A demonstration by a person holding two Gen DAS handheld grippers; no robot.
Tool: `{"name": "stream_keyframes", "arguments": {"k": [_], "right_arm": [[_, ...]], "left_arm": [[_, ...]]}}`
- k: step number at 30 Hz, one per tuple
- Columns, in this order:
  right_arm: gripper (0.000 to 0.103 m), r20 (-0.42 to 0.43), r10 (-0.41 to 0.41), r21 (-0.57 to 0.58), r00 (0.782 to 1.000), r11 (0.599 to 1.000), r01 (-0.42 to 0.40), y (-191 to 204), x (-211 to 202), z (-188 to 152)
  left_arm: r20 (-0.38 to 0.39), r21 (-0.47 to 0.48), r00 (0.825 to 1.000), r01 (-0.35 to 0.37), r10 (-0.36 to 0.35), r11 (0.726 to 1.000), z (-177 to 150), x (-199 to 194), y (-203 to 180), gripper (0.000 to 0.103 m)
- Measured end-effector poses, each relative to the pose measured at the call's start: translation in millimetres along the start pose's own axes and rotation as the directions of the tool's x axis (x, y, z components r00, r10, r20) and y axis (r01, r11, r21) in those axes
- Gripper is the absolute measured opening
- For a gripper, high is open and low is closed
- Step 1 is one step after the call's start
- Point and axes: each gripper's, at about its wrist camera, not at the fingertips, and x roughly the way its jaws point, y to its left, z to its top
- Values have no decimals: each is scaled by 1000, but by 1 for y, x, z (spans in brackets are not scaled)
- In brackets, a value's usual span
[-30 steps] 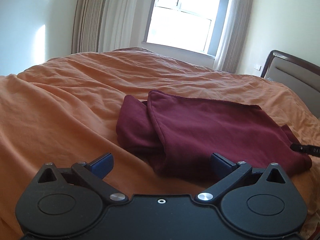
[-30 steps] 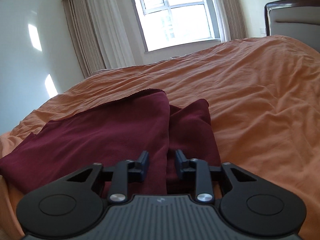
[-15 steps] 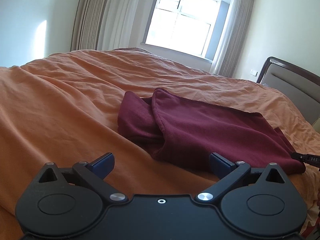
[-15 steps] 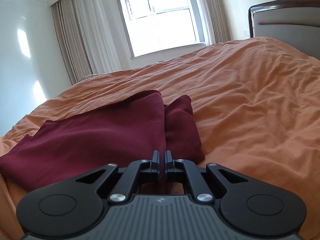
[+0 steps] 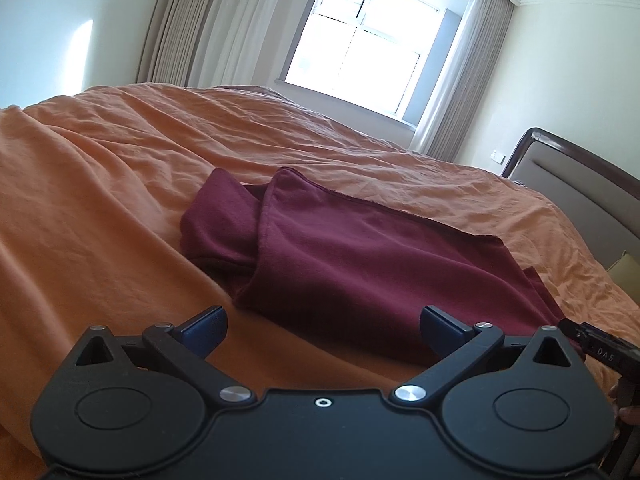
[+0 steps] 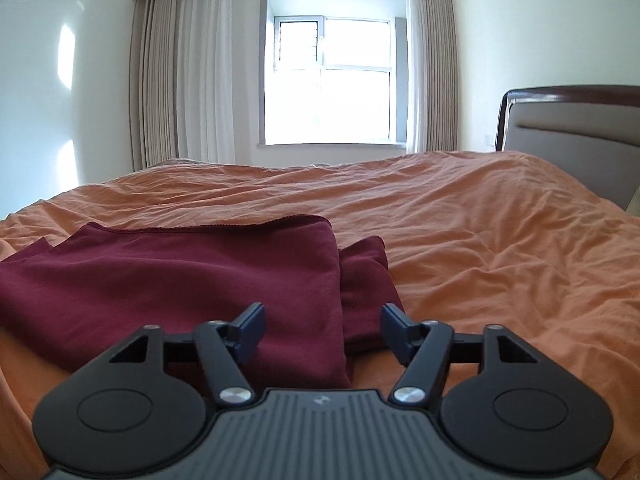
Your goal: Fold small clothes
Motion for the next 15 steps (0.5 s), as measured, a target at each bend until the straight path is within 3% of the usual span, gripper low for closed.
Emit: {"name": "stream_keyframes", "arguments": {"k": [2,5,10,15], "right_arm": [[96,49,-11,-42,999,999,13,11,-3,1],[101,100,-11,-115,995,993,23,30,-4,4],[103,137,51,-221,989,975,-20,66,6,12],[103,108,100,-305,989,950,-63,96,27,17]], "left_arm": [[-8,-36,1000,19,-19,999,1,6,-3,102],[-16,-93,1000,24,-25,995,3,16,-3,102],[-10,-190,1000,1,-3,982,6,31,4,102],[-6,-287,999,-34,34,957,9,38,12,102]]}}
